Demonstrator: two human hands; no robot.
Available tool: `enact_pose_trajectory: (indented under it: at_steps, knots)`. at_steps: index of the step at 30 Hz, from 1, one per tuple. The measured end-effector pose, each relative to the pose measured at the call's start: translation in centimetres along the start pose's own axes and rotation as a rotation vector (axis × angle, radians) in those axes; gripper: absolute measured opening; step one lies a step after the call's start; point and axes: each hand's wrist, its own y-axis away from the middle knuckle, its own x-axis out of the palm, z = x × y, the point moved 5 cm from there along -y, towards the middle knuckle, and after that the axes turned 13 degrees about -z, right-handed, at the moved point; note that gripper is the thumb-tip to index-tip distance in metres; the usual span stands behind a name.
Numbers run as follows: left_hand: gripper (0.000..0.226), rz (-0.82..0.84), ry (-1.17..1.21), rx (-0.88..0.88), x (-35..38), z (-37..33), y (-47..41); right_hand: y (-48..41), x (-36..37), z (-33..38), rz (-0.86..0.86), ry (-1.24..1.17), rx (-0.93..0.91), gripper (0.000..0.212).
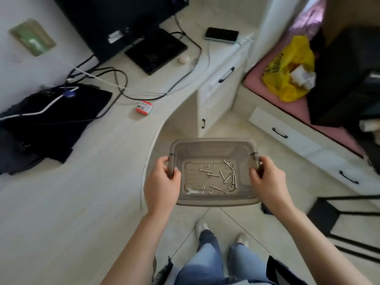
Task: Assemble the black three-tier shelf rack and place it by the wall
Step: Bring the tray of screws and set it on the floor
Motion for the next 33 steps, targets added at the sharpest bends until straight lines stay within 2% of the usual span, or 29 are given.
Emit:
enact_pose_trajectory:
  at_steps: [10, 14, 27, 33]
  knots:
    - [0.025, 0.181, 0.022, 0.25, 6.9, -7.9, 8.5, 3.7, -10.3, -12.0, -0.23, -0.026, 0.178, 0.021]
    - [0.024, 0.24, 0.023, 0.329, 9.5, -11.7, 14.5, 5.6, -15.3, -18.0, -0.302, -0.038, 0.232, 0.021]
    - [0.027, 0.385, 0.075, 0.409, 19.0, -21.9, 35.6, 11.4, -33.3, -35.6, -0.543, -0.075, 0.309, 0.025]
    - [0.025, 0.521, 0.098, 0.516, 22.9, -27.5, 43.2, 14.2, -39.3, -42.9, -0.648, -0.054, 0.451, 0.021]
